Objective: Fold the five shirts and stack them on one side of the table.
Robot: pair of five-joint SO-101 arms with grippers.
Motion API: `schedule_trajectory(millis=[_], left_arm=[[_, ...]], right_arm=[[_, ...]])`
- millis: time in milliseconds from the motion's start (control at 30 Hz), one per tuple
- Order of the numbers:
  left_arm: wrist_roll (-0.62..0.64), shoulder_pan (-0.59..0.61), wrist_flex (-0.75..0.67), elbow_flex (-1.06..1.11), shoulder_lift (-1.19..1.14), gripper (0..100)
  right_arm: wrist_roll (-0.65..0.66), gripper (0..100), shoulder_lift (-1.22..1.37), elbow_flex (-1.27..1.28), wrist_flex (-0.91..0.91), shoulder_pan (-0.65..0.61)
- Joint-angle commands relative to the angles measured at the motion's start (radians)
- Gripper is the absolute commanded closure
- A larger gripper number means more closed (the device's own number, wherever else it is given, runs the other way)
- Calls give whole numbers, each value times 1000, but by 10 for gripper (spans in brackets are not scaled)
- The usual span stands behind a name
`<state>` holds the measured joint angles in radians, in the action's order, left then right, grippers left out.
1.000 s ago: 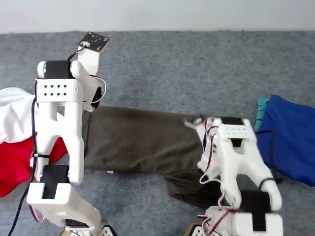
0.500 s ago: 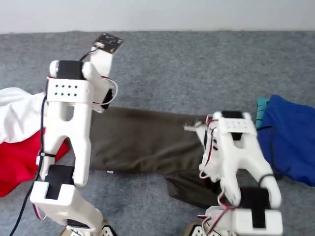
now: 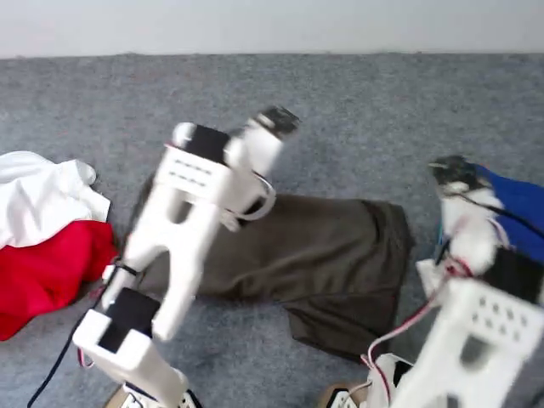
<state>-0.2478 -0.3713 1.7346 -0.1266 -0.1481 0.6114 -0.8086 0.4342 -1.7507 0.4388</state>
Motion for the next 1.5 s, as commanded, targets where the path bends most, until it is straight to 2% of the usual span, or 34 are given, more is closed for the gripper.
schedule_trajectory(millis=[0, 167, 333, 500, 633, 1000, 1133, 1333, 1467], left_arm=[[-8, -164, 17, 41, 38, 971], [-8, -390, -29, 111, 37, 873], [-8, -511, -114, 182, 35, 797], [-8, -577, -187, 225, 29, 763], [-8, -618, -209, 226, -72, 761], [-9, -664, -207, 44, -350, 764], [-9, -663, -210, 16, -437, 799], [-12, -660, -183, -93, -473, 988], [-11, -660, -109, -203, -473, 986]], right_arm=[[51, 989, -131, -43, -42, 136], [89, 989, -205, -29, -42, 266], [89, 989, -205, -18, -42, 323], [84, 989, -205, -18, -42, 320], [83, 988, -205, -18, -42, 320], [83, 988, -205, -18, -42, 323], [83, 987, -205, -18, -42, 323], [83, 987, -205, -18, -42, 323], [83, 987, -205, -18, -42, 323]])
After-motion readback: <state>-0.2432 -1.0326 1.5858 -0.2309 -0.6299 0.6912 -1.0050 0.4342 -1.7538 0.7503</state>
